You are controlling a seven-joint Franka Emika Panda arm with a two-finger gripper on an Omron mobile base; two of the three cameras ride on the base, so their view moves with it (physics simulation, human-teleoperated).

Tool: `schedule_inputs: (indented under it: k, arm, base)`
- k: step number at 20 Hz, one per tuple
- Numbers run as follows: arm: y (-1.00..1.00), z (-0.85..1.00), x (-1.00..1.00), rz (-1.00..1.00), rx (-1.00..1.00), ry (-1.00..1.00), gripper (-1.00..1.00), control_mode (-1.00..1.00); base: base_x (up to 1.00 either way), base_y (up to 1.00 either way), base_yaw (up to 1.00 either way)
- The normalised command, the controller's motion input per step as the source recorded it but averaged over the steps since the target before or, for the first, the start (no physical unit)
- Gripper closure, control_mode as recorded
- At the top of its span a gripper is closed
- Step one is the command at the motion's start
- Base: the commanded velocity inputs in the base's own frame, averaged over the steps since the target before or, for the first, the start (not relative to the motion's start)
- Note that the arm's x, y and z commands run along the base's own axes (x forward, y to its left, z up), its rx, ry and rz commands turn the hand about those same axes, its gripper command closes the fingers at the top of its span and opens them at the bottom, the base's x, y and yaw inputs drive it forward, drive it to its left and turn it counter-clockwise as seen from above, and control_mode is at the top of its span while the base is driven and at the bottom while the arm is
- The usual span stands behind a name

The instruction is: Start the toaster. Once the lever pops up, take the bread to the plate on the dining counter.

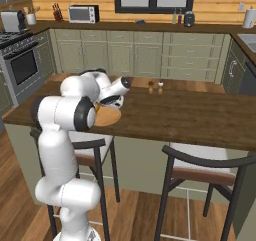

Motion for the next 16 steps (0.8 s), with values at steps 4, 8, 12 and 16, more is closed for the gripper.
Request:
schedule_inputs:
  k: [4,8,12,16]
  arm:
    - [0.0,-0.29,0.24,0.0,0.0,0.0,1.0,-1.0]
    - [0.0,-0.32,0.15,0.0,0.0,0.0,1.0,-1.0]
    - [0.0,-0.03,0.29,0.0,0.0,0.0,1.0,-1.0]
    - [0.0,0.0,0.32,0.0,0.0,0.0,1.0,-1.0]
  base:
    - [0.0,0.0,0.0]
    - [0.0,0.0,0.0]
    - [0.0,0.0,0.0]
    - [0.0,0.0,0.0]
